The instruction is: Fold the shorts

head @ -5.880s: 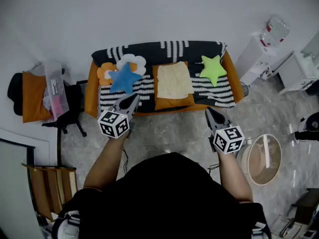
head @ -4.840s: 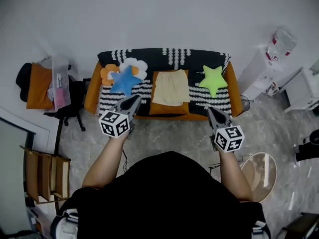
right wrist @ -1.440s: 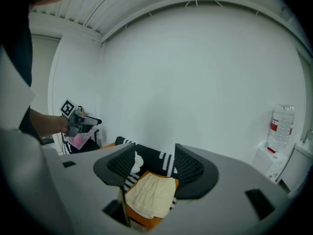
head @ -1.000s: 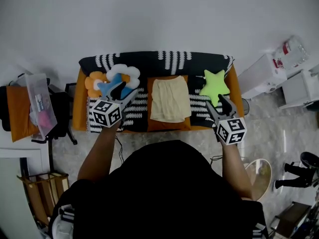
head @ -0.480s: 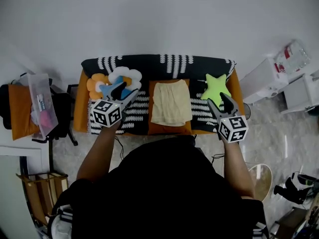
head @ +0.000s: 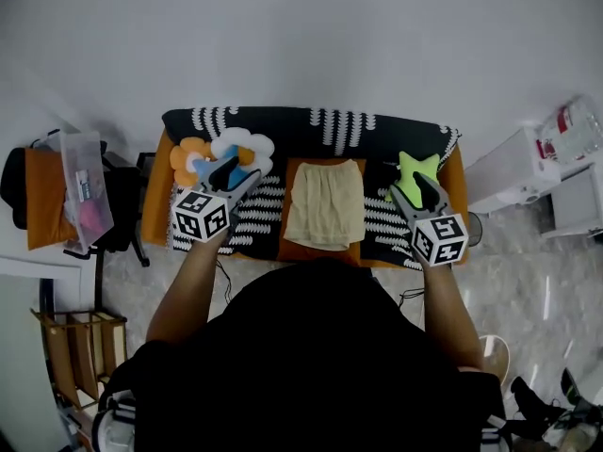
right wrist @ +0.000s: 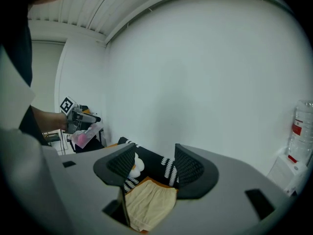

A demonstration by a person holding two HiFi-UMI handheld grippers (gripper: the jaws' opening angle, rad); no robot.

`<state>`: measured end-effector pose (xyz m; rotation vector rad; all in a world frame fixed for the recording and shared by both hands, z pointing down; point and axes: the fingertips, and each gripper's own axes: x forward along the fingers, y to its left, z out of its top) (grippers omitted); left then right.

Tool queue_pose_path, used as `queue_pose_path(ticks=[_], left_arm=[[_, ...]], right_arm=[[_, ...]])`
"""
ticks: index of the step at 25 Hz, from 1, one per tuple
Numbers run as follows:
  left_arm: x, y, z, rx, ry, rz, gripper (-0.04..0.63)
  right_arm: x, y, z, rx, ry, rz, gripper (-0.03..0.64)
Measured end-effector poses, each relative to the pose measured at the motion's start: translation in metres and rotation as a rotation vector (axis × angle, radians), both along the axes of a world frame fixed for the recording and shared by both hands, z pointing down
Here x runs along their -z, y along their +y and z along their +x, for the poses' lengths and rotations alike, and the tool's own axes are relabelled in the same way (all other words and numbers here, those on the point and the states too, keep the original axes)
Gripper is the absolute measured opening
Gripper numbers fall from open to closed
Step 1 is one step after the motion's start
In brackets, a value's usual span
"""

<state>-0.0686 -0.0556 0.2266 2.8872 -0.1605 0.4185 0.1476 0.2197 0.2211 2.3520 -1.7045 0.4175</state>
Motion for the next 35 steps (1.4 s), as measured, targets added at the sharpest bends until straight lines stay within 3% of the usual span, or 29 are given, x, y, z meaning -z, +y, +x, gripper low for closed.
queue_pose_path(ticks=[15,30,35], left_arm=[[-0.011,-0.001,0.084,0.226,-0.052,-0.044,0.293],[-0.038,0.012,0.111,0.481,-0.09,-0.088,0.293],[-0.055,0.033,0.098,0.594,-0.13,-0.1,0.293]], right_arm=[[-0.014,-0.063,0.144,0.214,-0.067,-0.018,0.264],[-0.044,-0.137,0.227,0.479,-0.092,-0.048,0.267],[-0.076,-0.159,0.238,0.58,-0.115,-0.072,0.267]])
